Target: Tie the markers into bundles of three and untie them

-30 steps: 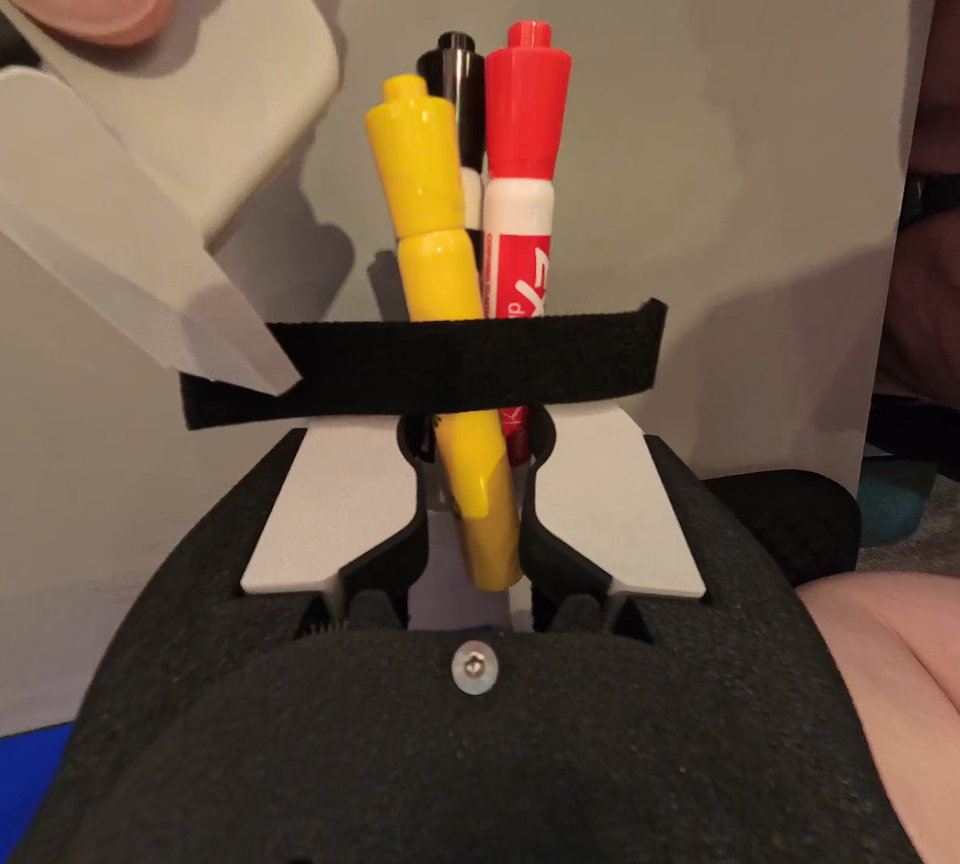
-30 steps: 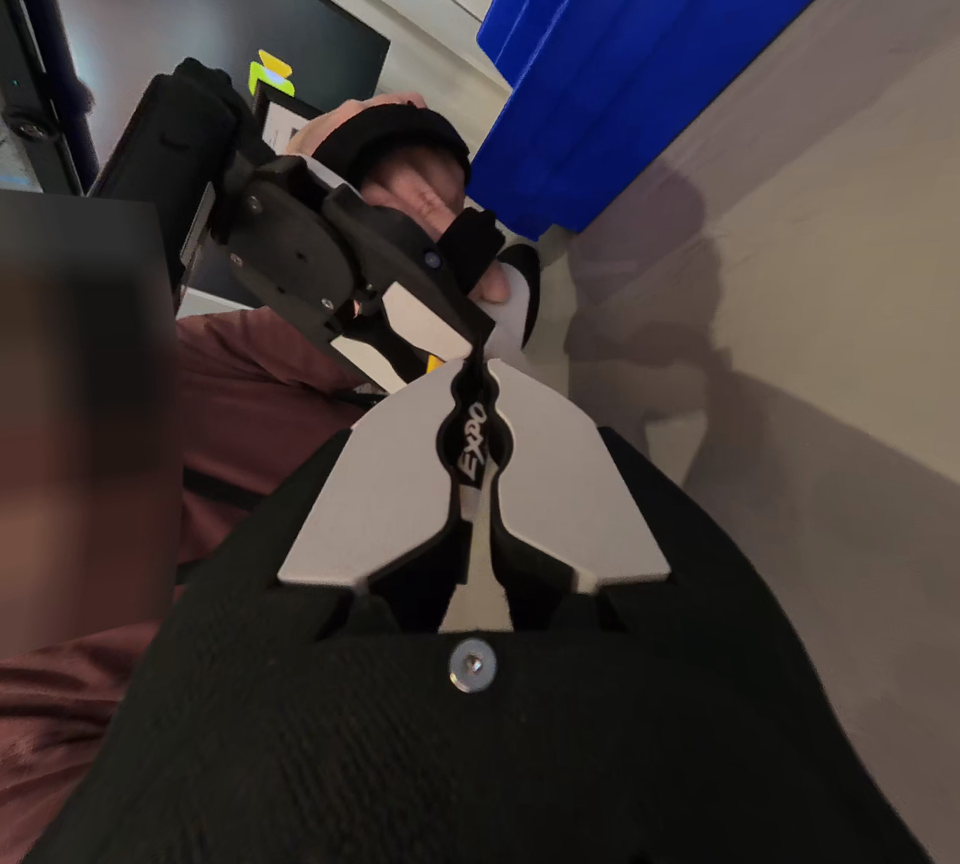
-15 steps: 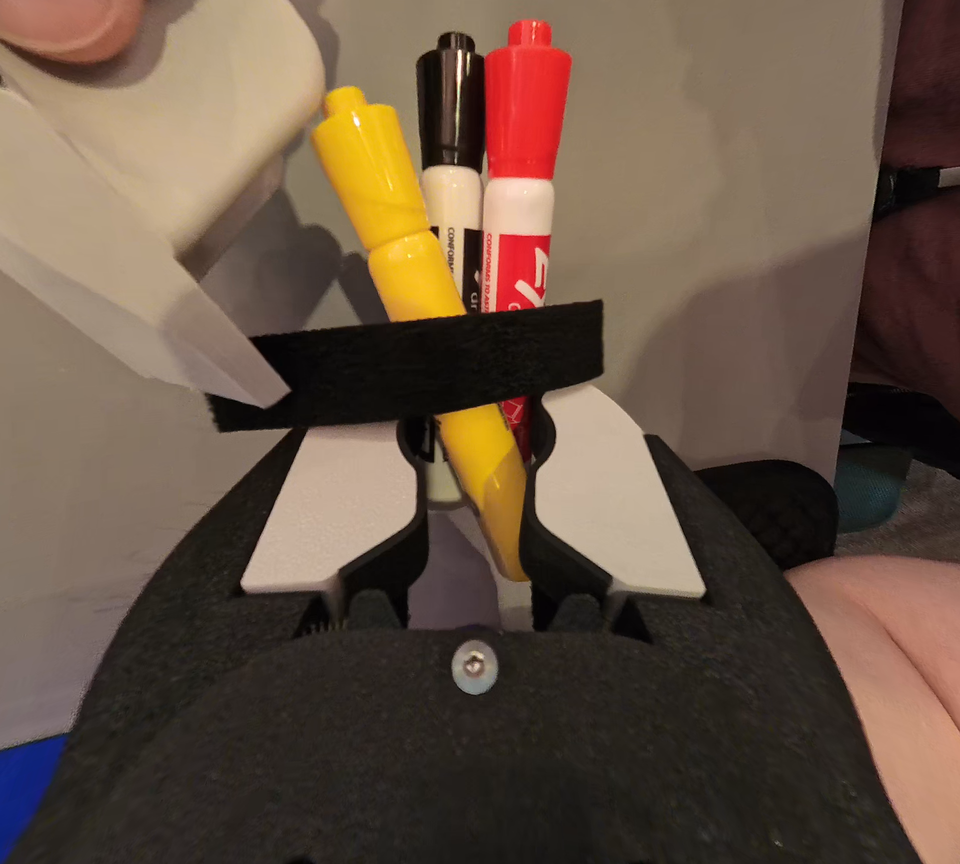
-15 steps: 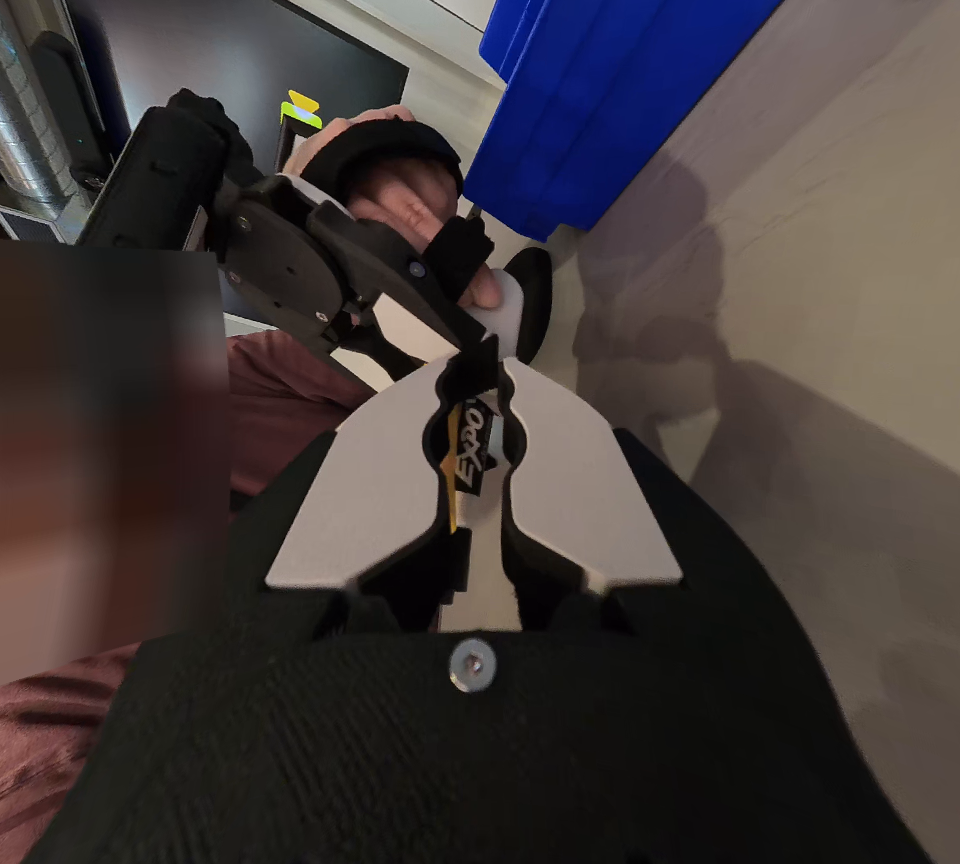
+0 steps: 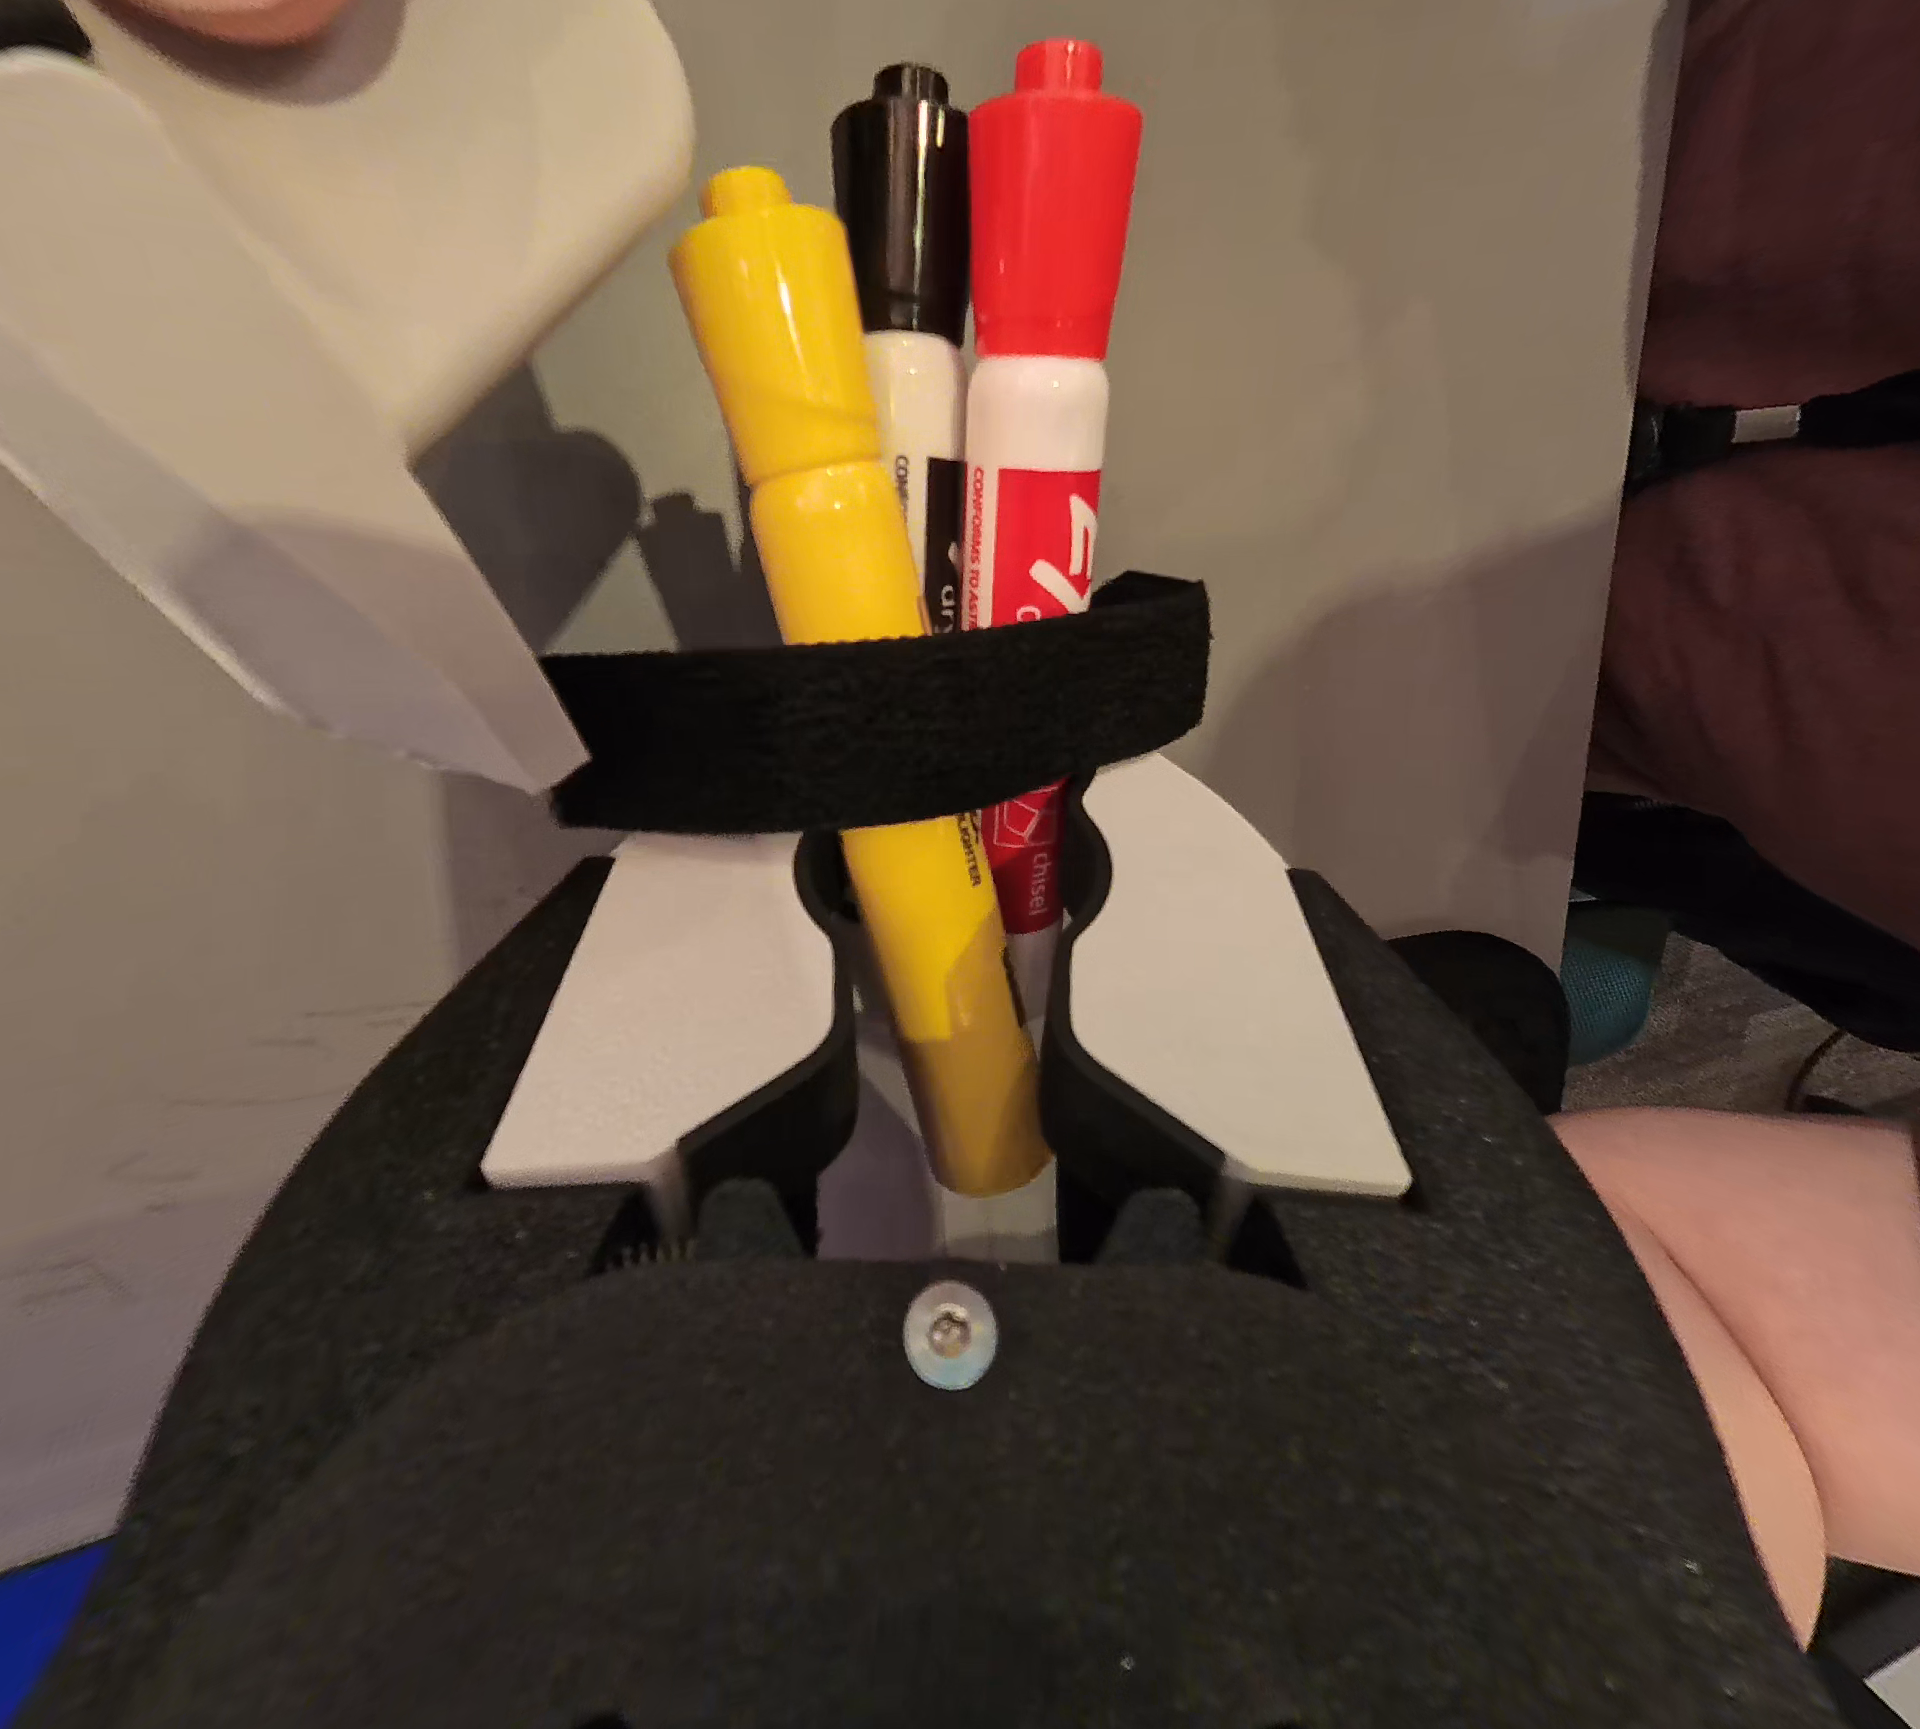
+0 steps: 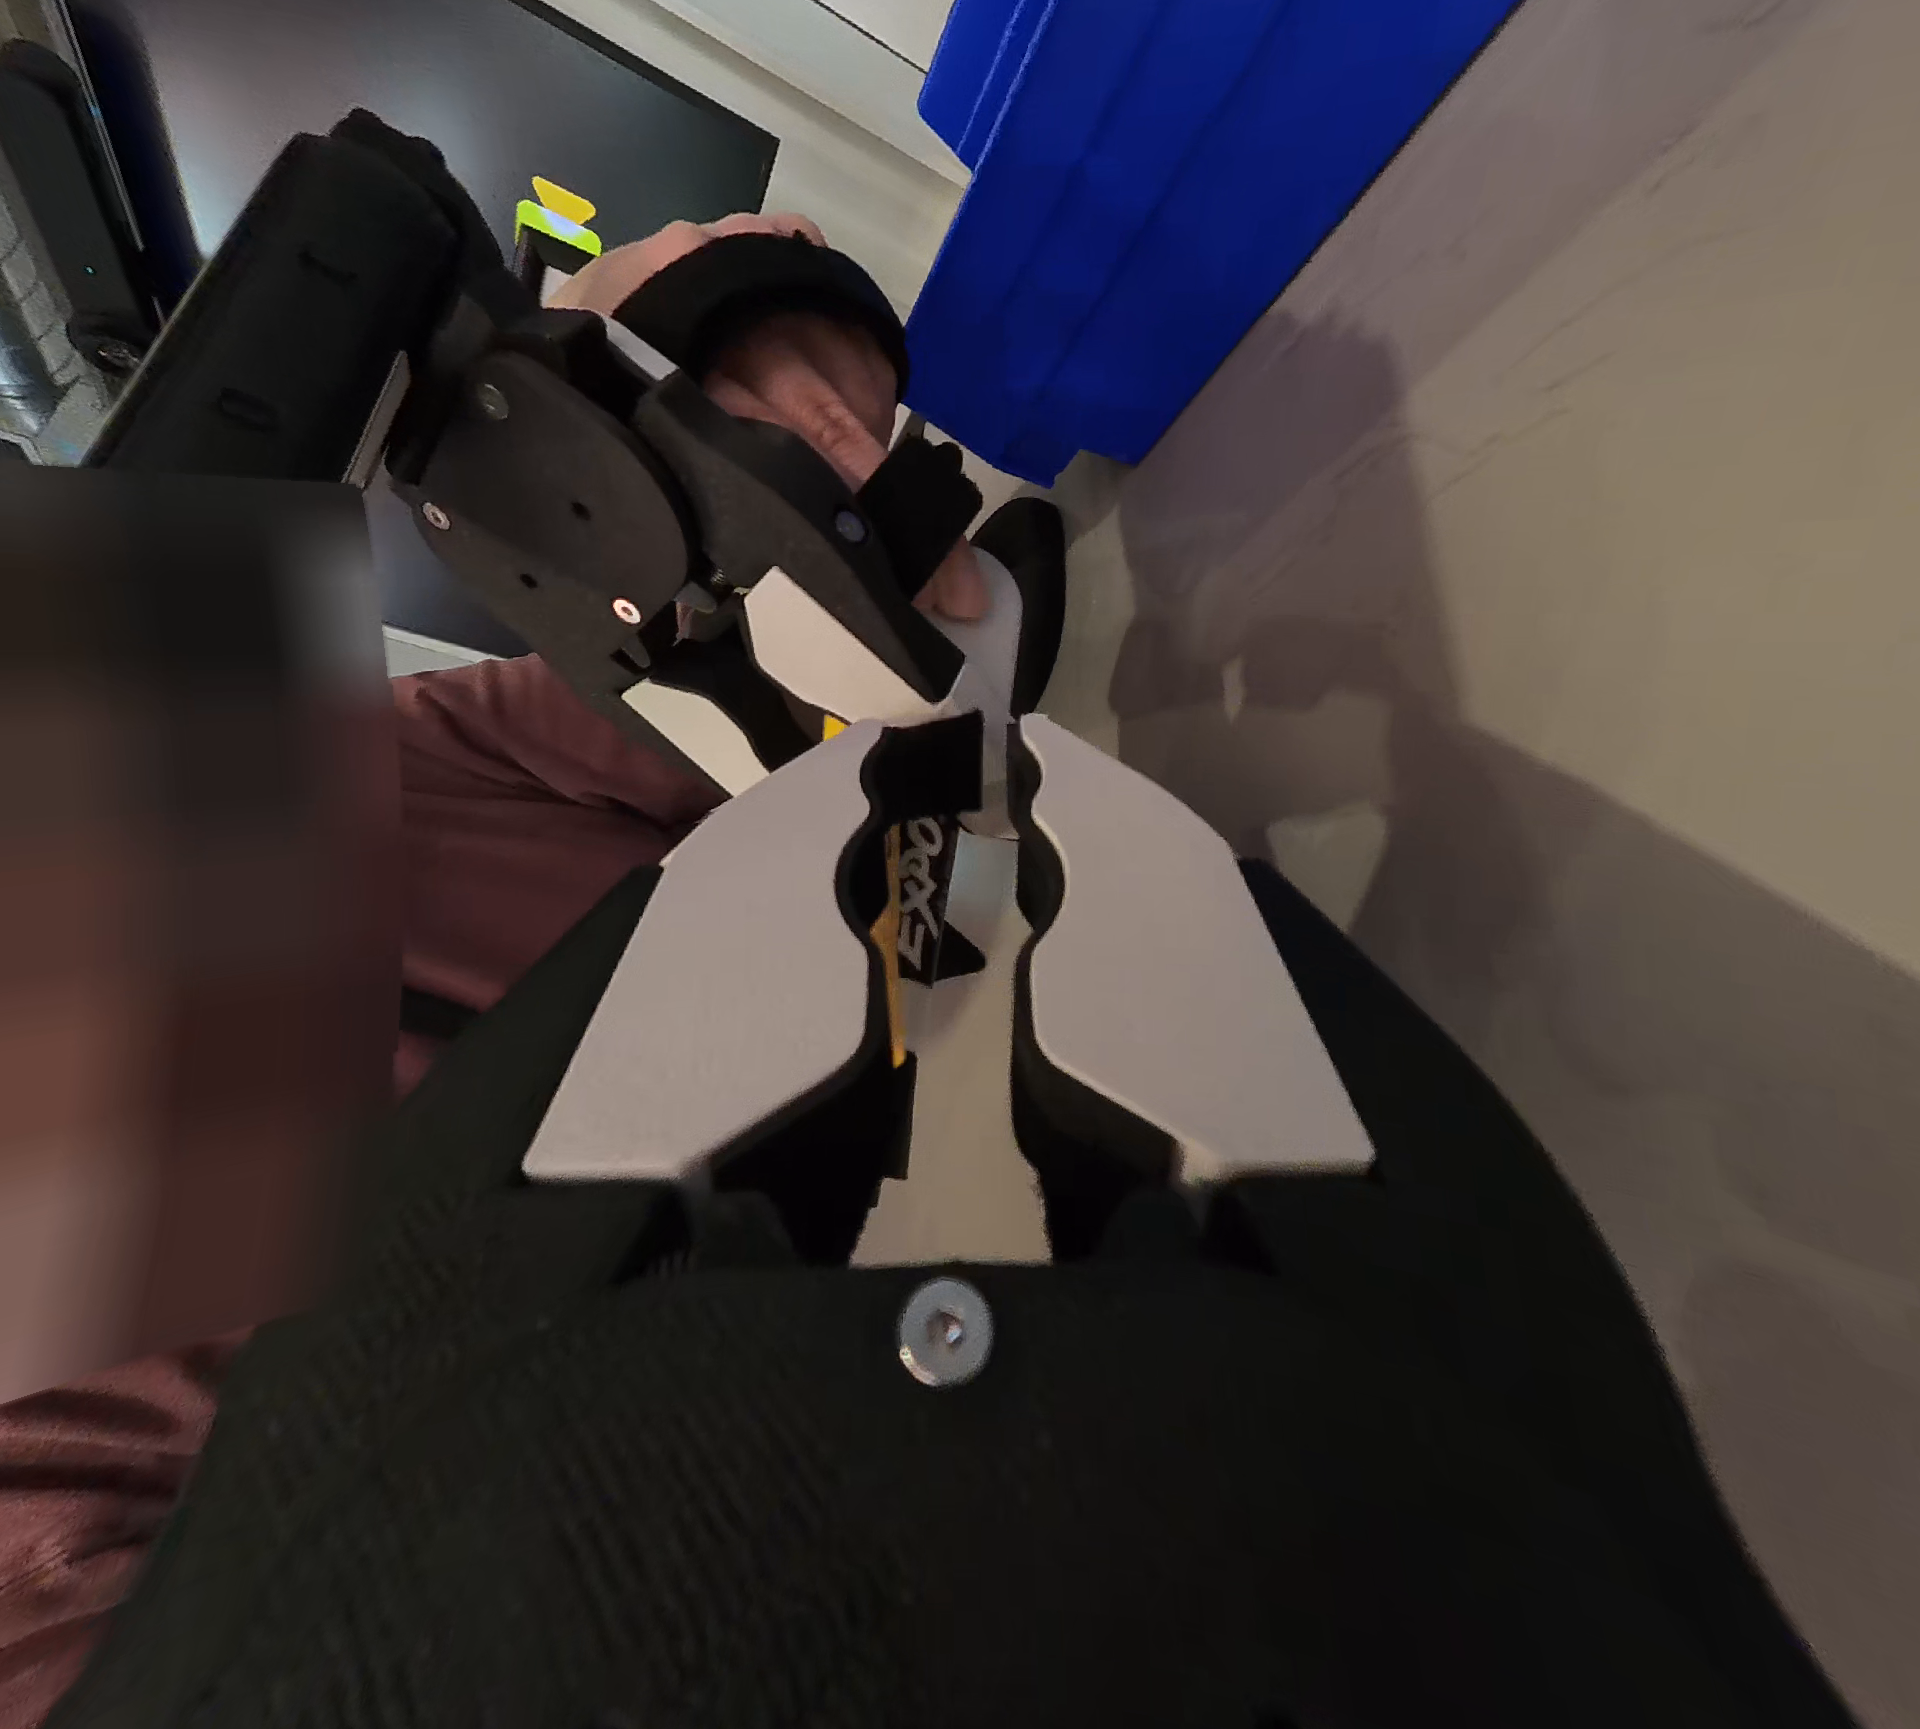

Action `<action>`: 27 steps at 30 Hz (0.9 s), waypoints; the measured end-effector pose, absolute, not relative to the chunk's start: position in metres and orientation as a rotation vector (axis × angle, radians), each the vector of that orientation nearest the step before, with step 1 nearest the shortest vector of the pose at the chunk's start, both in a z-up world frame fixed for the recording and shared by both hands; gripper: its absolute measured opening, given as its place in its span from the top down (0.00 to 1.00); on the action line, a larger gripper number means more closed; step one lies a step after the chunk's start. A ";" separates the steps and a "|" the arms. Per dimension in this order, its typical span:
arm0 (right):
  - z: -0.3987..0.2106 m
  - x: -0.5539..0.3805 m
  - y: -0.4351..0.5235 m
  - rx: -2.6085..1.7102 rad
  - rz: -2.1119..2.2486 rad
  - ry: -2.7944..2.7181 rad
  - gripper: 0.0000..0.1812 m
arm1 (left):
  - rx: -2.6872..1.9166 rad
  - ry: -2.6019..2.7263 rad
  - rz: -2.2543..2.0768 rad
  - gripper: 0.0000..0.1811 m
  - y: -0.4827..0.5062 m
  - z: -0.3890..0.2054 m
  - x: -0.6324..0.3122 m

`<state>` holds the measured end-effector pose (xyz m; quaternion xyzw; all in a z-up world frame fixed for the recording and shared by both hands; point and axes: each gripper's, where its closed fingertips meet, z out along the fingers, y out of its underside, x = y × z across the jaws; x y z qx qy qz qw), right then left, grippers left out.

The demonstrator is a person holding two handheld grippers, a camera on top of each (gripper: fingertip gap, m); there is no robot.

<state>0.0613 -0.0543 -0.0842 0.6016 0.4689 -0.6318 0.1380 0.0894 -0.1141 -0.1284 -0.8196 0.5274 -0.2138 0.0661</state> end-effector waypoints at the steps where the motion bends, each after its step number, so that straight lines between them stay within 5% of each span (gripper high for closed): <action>1: -0.084 0.061 -0.053 1.745 -1.832 1.364 0.88 | -2.473 1.589 -0.645 0.79 -0.114 -0.128 0.089; 6: -0.066 0.066 -0.044 1.726 -1.962 1.557 0.87 | -2.470 1.585 -0.633 0.79 -0.114 -0.127 0.087; 12: -0.028 0.094 -0.058 1.513 -2.257 2.255 0.67 | -2.488 1.548 -0.638 0.79 -0.112 -0.126 0.082; 17: -0.047 0.101 -0.089 1.469 -1.855 2.931 0.54 | -2.489 1.540 -0.641 0.79 -0.111 -0.126 0.082; 27: -0.048 0.088 -0.094 1.474 -1.901 2.953 0.54 | -2.461 1.537 -0.636 0.79 -0.111 -0.120 0.085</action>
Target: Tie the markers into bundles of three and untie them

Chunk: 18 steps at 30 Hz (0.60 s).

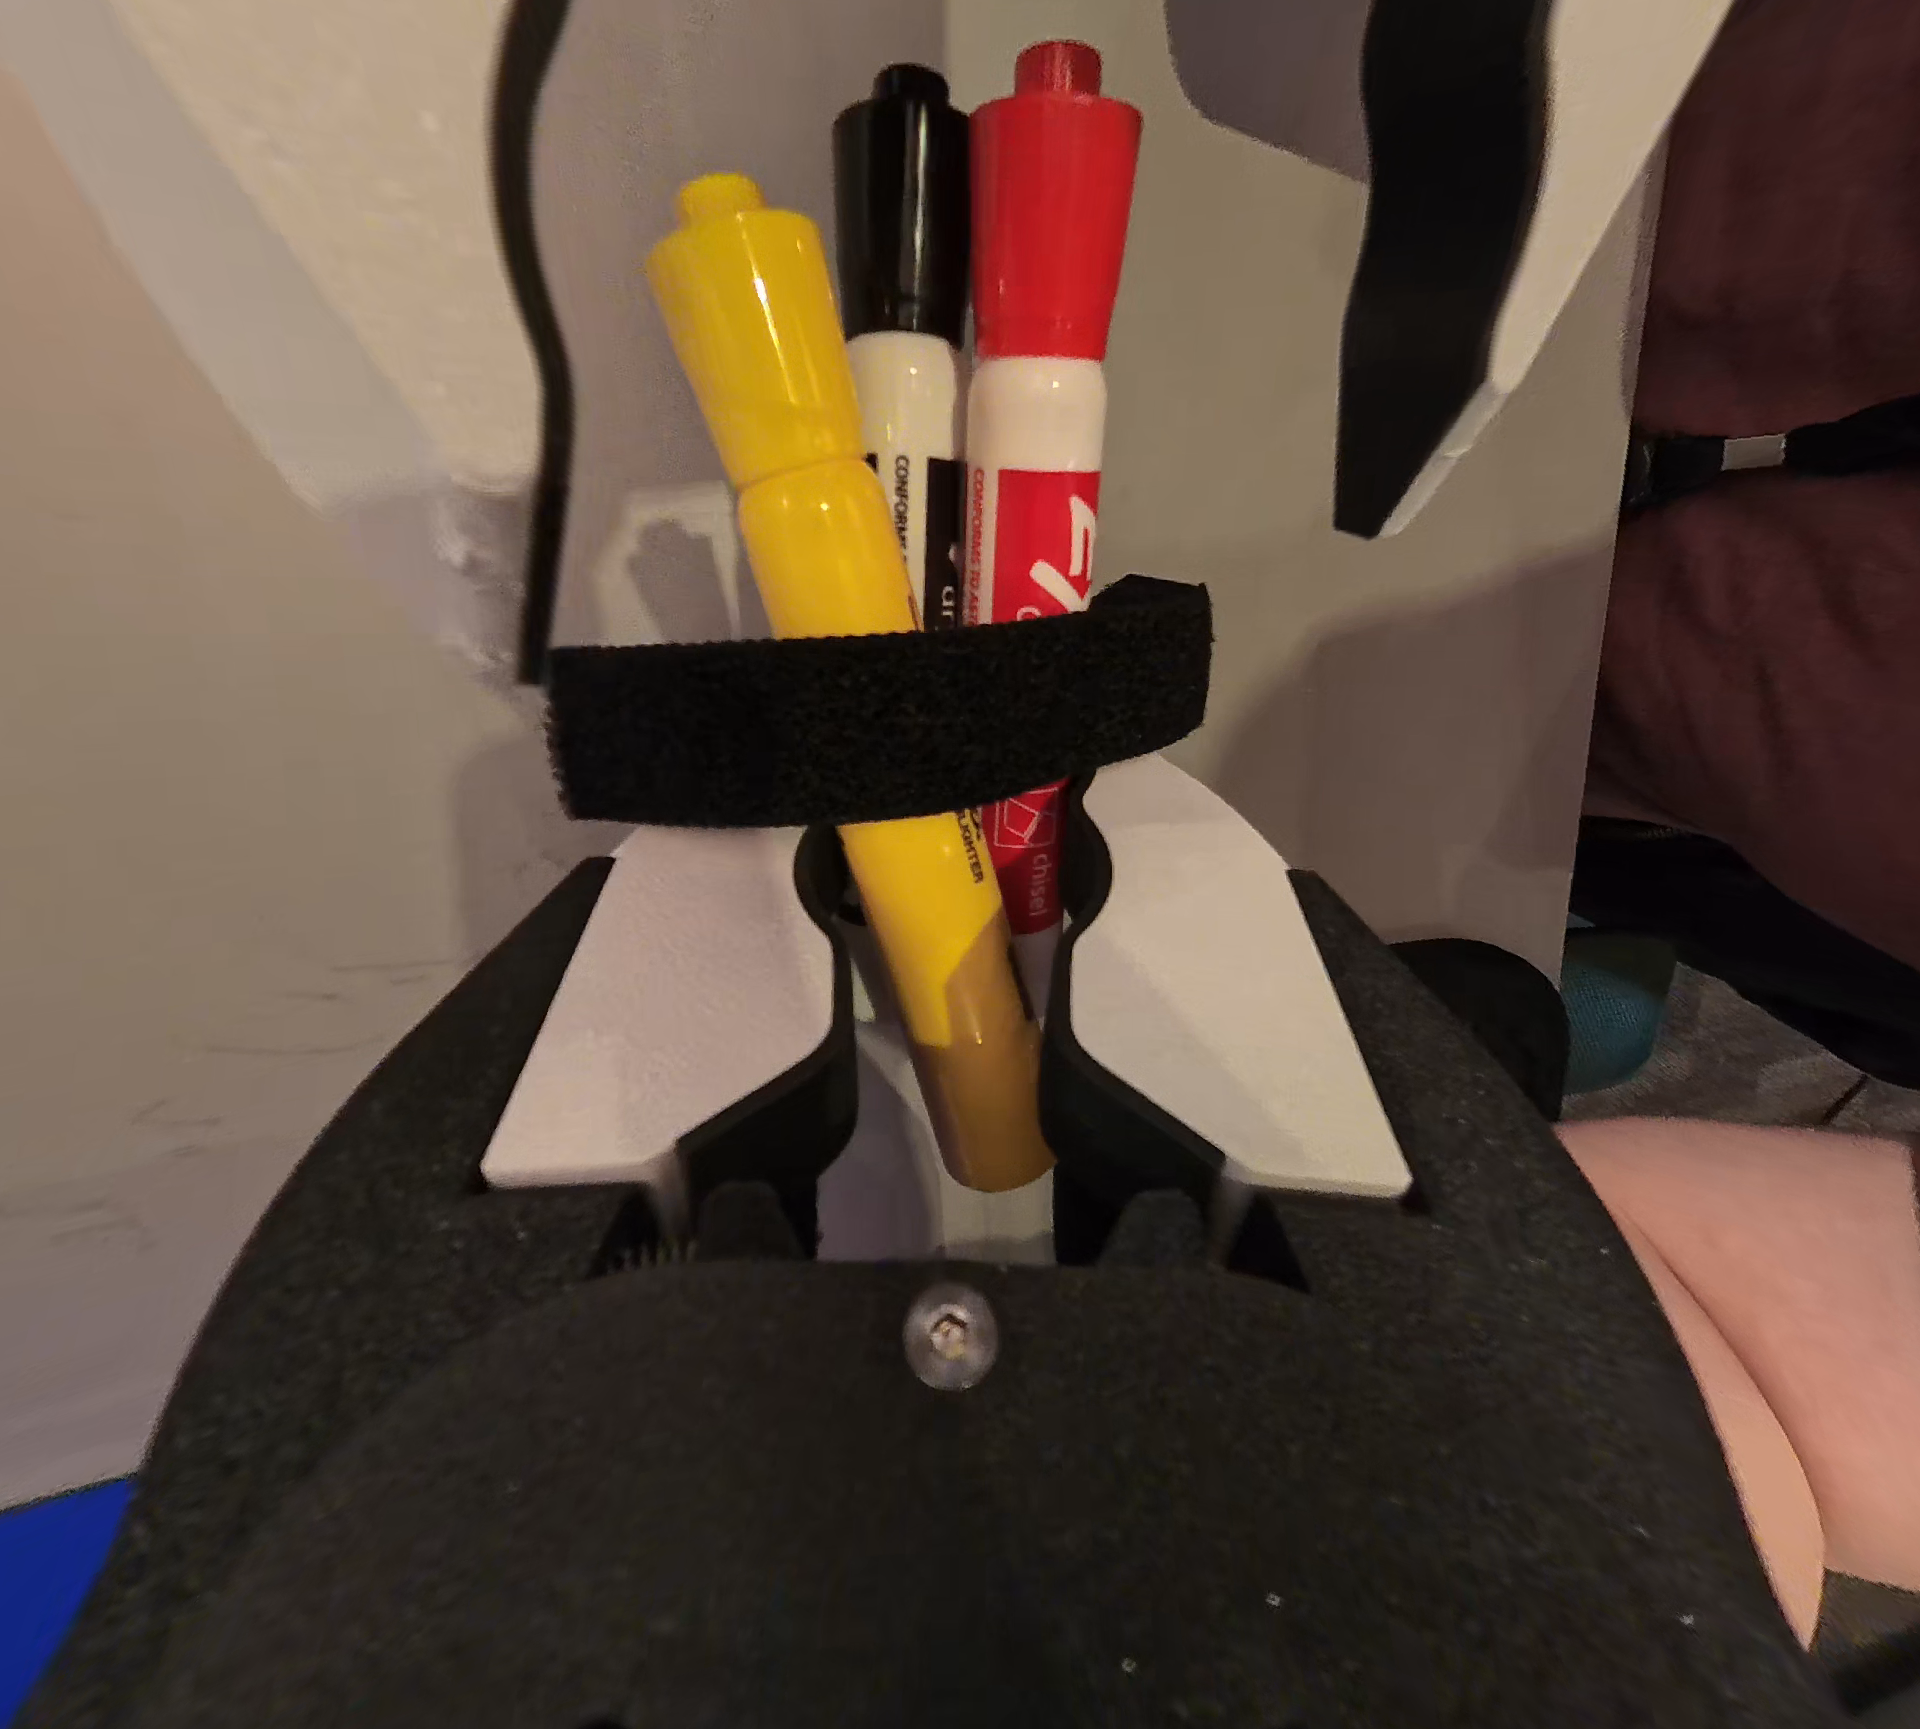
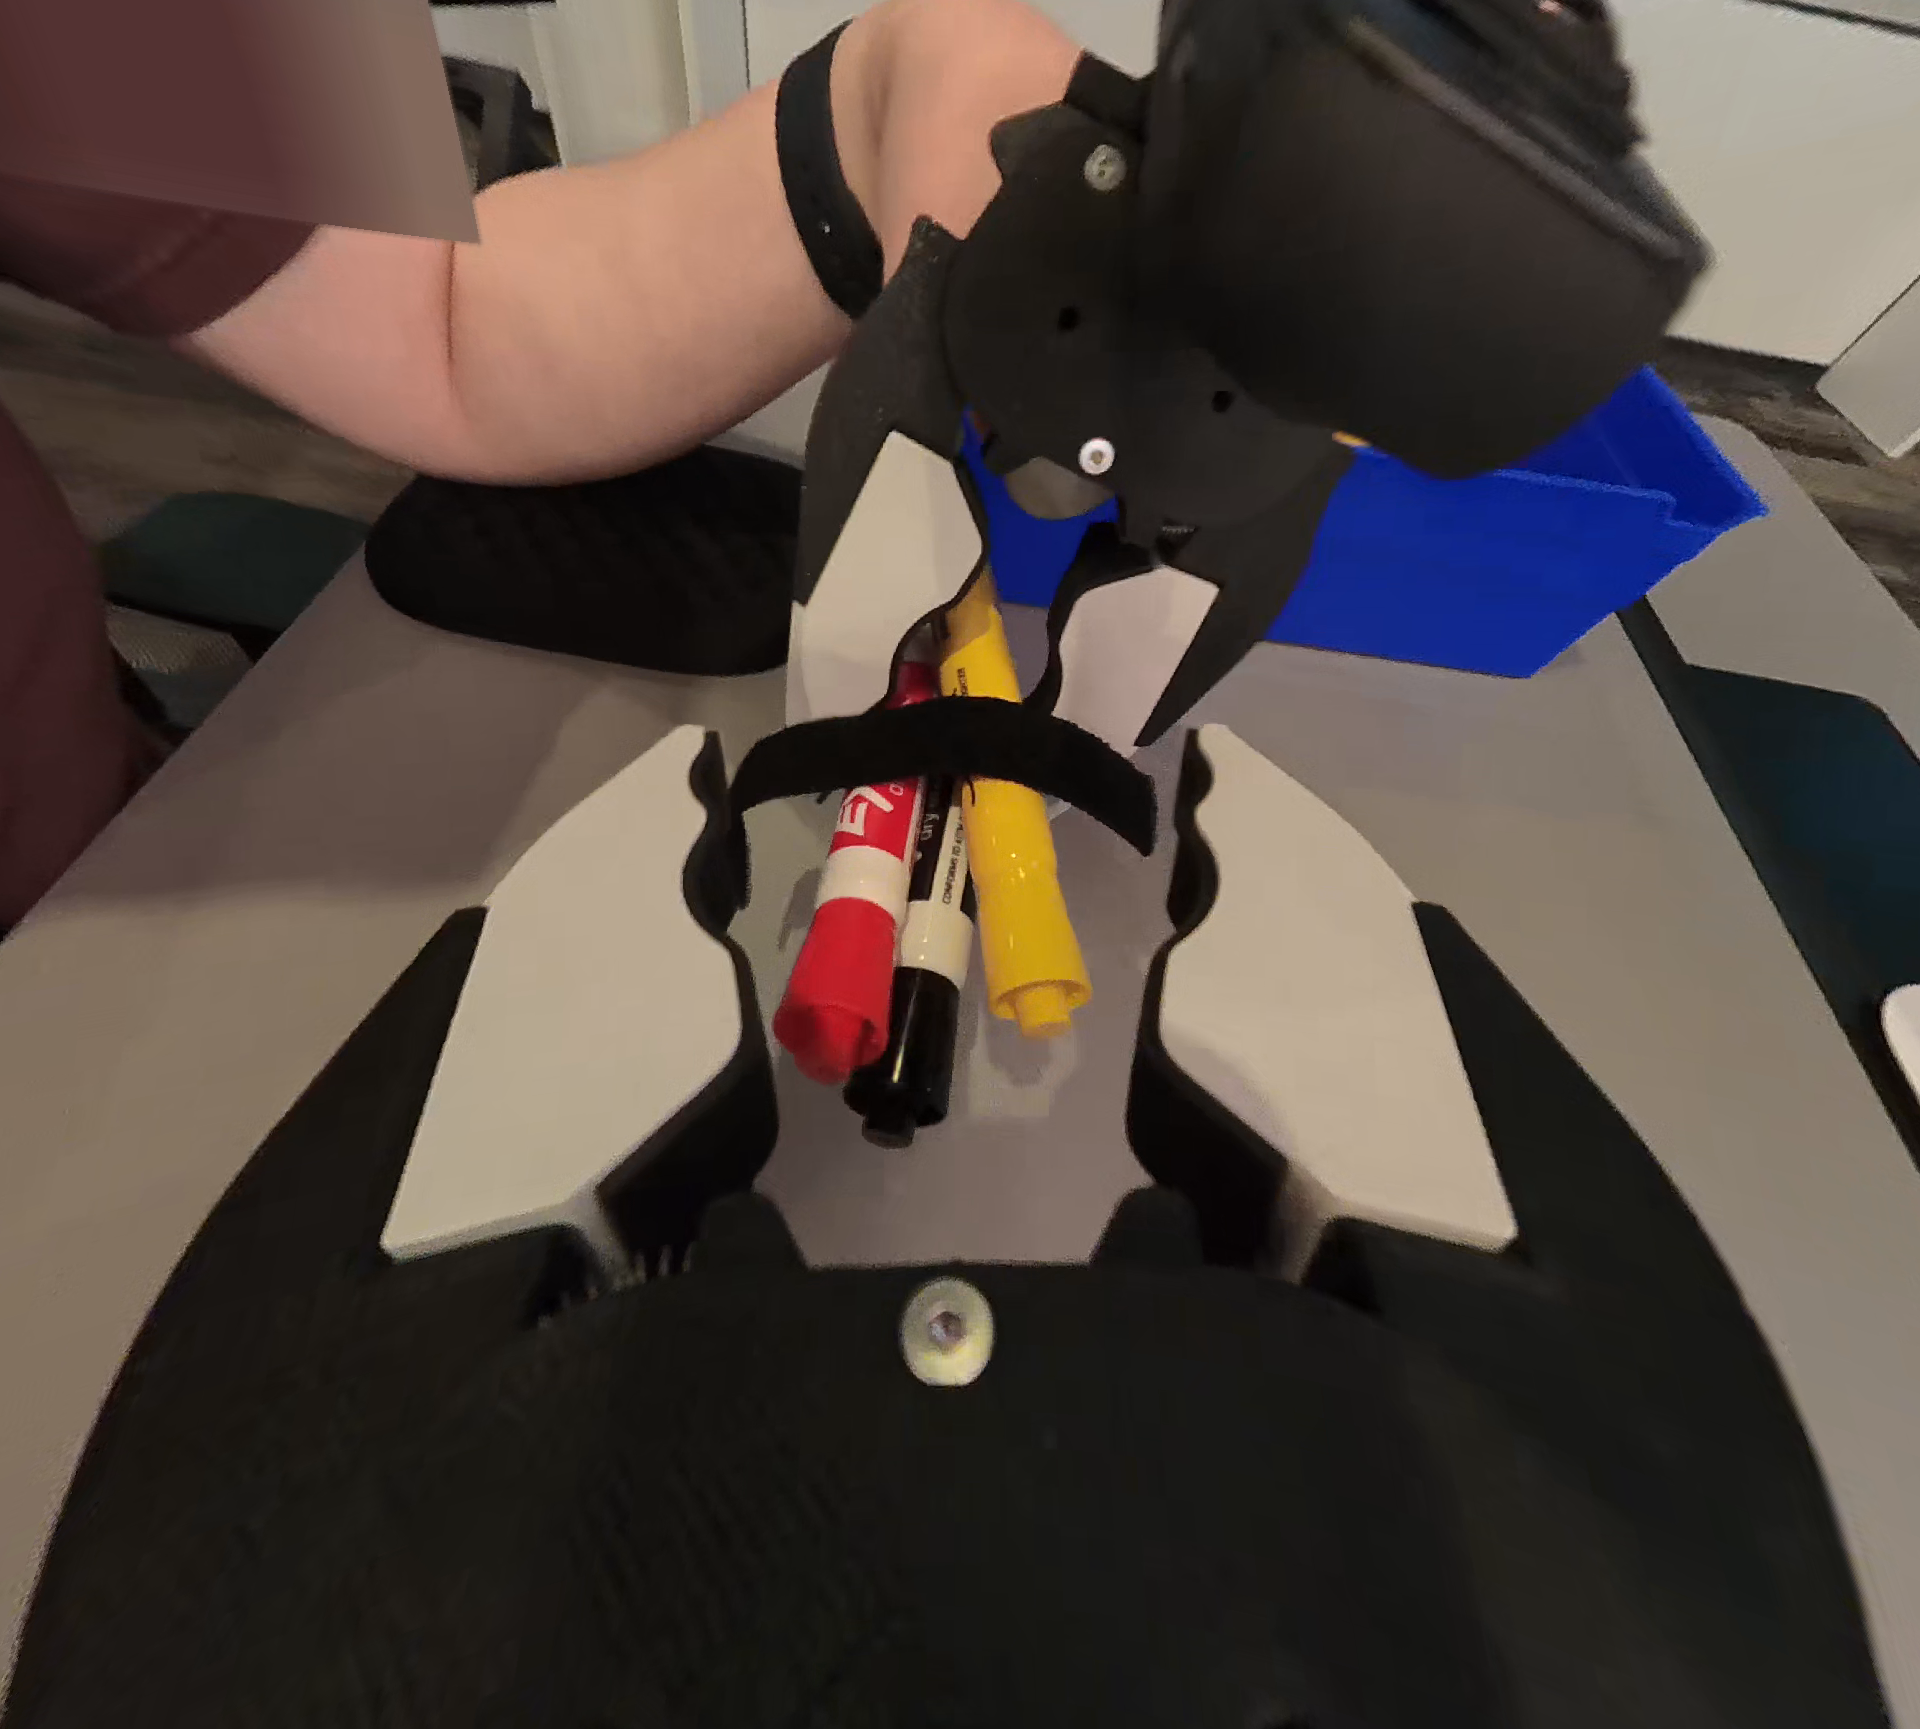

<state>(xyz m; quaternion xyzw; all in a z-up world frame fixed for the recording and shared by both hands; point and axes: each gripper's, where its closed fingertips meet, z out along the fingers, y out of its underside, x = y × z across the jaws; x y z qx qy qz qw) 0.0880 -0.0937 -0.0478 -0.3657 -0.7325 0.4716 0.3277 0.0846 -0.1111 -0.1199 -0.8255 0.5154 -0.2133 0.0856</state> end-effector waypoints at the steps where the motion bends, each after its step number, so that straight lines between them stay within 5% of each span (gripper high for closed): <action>1: -0.046 0.088 -0.092 -0.954 1.257 -1.895 0.54 | -2.457 1.535 -0.640 0.79 -0.111 -0.119 0.085; 6: -0.048 0.096 -0.082 -0.932 1.288 -1.847 0.52 | -2.446 1.534 -0.656 0.79 -0.113 -0.116 0.085; 13: -0.036 0.103 -0.087 -0.777 1.487 -1.584 0.31 | -2.433 1.516 -0.702 0.79 -0.114 -0.111 0.087; 18: -0.049 0.096 -0.100 -0.767 1.576 -1.565 0.34 | -2.407 1.522 -0.723 0.79 -0.115 -0.108 0.090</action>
